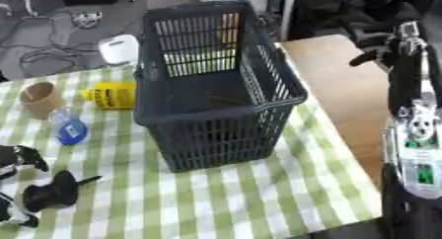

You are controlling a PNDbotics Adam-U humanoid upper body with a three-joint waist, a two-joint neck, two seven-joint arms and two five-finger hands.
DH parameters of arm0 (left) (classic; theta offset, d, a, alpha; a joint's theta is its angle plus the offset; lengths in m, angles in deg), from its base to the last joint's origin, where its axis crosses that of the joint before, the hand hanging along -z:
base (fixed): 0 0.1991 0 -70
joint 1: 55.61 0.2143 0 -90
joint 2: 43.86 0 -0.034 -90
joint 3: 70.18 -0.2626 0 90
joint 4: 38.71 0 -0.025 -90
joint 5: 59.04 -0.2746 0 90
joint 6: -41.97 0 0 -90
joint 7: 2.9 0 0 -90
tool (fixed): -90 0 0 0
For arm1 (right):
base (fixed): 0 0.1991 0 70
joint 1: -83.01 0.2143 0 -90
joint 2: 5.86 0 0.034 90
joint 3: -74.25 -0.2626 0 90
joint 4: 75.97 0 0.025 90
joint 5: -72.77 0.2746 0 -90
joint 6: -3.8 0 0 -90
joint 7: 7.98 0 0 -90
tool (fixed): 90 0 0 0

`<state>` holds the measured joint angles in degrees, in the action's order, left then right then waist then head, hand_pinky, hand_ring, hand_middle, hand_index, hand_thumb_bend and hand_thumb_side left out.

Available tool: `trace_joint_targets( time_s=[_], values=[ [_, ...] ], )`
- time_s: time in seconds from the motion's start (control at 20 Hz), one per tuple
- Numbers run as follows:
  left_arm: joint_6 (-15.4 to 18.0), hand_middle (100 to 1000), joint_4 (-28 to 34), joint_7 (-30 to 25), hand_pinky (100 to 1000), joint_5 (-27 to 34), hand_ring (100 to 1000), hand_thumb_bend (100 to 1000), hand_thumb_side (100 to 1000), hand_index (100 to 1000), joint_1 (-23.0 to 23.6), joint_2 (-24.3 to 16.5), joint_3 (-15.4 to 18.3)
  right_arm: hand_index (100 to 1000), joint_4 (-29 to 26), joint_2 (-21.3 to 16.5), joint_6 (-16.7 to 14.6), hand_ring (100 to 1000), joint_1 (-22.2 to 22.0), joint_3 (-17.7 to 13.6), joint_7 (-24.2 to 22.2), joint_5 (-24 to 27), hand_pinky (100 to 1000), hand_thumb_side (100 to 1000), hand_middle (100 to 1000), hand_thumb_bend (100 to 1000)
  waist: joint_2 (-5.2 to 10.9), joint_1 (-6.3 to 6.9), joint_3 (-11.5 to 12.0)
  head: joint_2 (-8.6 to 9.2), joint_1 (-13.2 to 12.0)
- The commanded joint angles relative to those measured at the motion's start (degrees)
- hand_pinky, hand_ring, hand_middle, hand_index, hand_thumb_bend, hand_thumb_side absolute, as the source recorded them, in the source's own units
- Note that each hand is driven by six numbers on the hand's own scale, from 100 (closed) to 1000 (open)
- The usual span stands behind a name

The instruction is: Pick up objects on the table and place them in the box.

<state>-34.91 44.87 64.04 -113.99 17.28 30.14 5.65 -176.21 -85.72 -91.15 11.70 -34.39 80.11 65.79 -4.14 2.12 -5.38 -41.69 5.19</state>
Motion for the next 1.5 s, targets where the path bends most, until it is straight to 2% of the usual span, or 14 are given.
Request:
trace_joint_targets(
  time_s=[0.05, 0.4, 0.55, 0.7, 0.75, 0.8, 0.85, 0.9, 0.95, 1.0, 1.05, 1.15, 1.3, 1.5],
  values=[
    [-0.29, 655, 0.45, 1.92, 822, -1.28, 746, 897, 371, 778, -0.71, -0.48, -0.09, 702, -0.49, -1.21, -0.25, 577, 0.87, 0.12, 0.01, 0.44, 450, 639, 611, 100, 1.29, -0.22, 0.03, 0.42, 0.21],
    [-1.43, 606, -2.08, 6.95, 797, -1.89, 713, 881, 319, 737, -1.06, 0.91, -0.93, 702, -0.29, -1.12, -0.34, 577, 0.94, 0.15, -0.01, 0.43, 450, 639, 611, 100, 1.31, -0.41, 0.1, 0.4, 0.29],
    [-1.8, 560, -3.7, 7.71, 775, -1.19, 683, 877, 300, 686, -1.51, 1.49, -0.95, 702, -0.23, -1.07, -0.4, 577, 0.97, 0.18, -0.03, 0.41, 451, 639, 611, 100, 1.36, -0.5, 0.12, 0.44, 0.34],
    [-2.48, 550, -5.27, 7.9, 770, -0.27, 673, 873, 287, 676, -2.01, 2.08, -0.81, 702, -0.22, -1.01, -0.44, 577, 0.95, 0.23, -0.09, 0.42, 451, 639, 611, 100, 1.38, -0.52, 0.14, 0.51, 0.36],
    [-2.68, 496, -5.54, 7.93, 747, -0.18, 613, 843, 183, 613, -2.17, 2.17, -0.72, 702, -0.22, -0.99, -0.43, 577, 0.94, 0.23, -0.1, 0.42, 451, 639, 611, 100, 1.39, -0.54, 0.16, 0.53, 0.39],
    [-3.0, 496, -5.78, 7.86, 747, -0.26, 613, 843, 183, 613, -2.43, 2.27, -0.52, 702, -0.2, -0.99, -0.44, 577, 0.93, 0.25, -0.12, 0.43, 451, 639, 611, 100, 1.4, -0.56, 0.19, 0.56, 0.43],
    [-3.38, 442, -6.04, 7.76, 713, -0.34, 558, 740, 100, 543, -2.67, 2.33, -0.27, 702, -0.19, -0.97, -0.44, 577, 0.92, 0.25, -0.13, 0.43, 451, 639, 612, 100, 1.42, -0.59, 0.22, 0.58, 0.46],
    [-3.81, 442, -6.35, 7.66, 713, -0.37, 558, 740, 100, 543, -2.95, 2.38, -0.02, 702, -0.18, -0.95, -0.45, 577, 0.92, 0.26, -0.13, 0.43, 451, 639, 612, 100, 1.44, -0.62, 0.23, 0.6, 0.47],
    [-4.35, 312, -6.79, 7.59, 651, -0.24, 476, 530, 100, 403, -3.14, 2.43, 0.34, 702, -0.18, -0.93, -0.46, 577, 0.93, 0.26, -0.14, 0.42, 451, 638, 612, 100, 1.45, -0.66, 0.24, 0.64, 0.5],
    [-5.32, 301, -7.83, 7.45, 646, 0.69, 470, 515, 100, 392, -3.36, 2.51, 1.08, 702, -0.16, -0.92, -0.47, 577, 0.96, 0.22, -0.12, 0.4, 451, 638, 612, 100, 1.43, -0.74, 0.23, 0.72, 0.55],
    [-6.04, 211, -8.85, 7.23, 589, 1.98, 407, 405, 100, 302, -3.51, 2.57, 1.56, 702, -0.13, -0.93, -0.49, 577, 0.98, 0.19, -0.09, 0.39, 451, 639, 612, 100, 1.41, -0.79, 0.21, 0.76, 0.58],
    [-7.21, 159, -11.97, 5.64, 546, 7.45, 363, 356, 100, 251, -3.53, 2.77, 2.66, 702, -0.04, -0.99, -0.5, 577, 1.0, 0.07, 0.03, 0.36, 451, 639, 612, 100, 1.33, -0.84, 0.18, 0.77, 0.64],
    [-7.55, 137, -15.58, 0.78, 523, 18.24, 347, 343, 100, 230, -3.49, 2.25, 3.86, 702, 0.02, -1.08, -0.52, 577, 1.05, 0.03, 0.11, 0.35, 450, 640, 612, 100, 1.23, -0.81, 0.23, 0.7, 0.85],
    [-6.77, 133, -16.63, -9.24, 517, 29.72, 352, 330, 100, 227, -4.84, -0.69, 4.72, 702, 0.11, -1.2, -0.56, 577, 0.99, 0.05, 0.09, 0.36, 450, 640, 612, 100, 1.27, -0.7, 0.33, 0.62, 0.87]
  ],
)
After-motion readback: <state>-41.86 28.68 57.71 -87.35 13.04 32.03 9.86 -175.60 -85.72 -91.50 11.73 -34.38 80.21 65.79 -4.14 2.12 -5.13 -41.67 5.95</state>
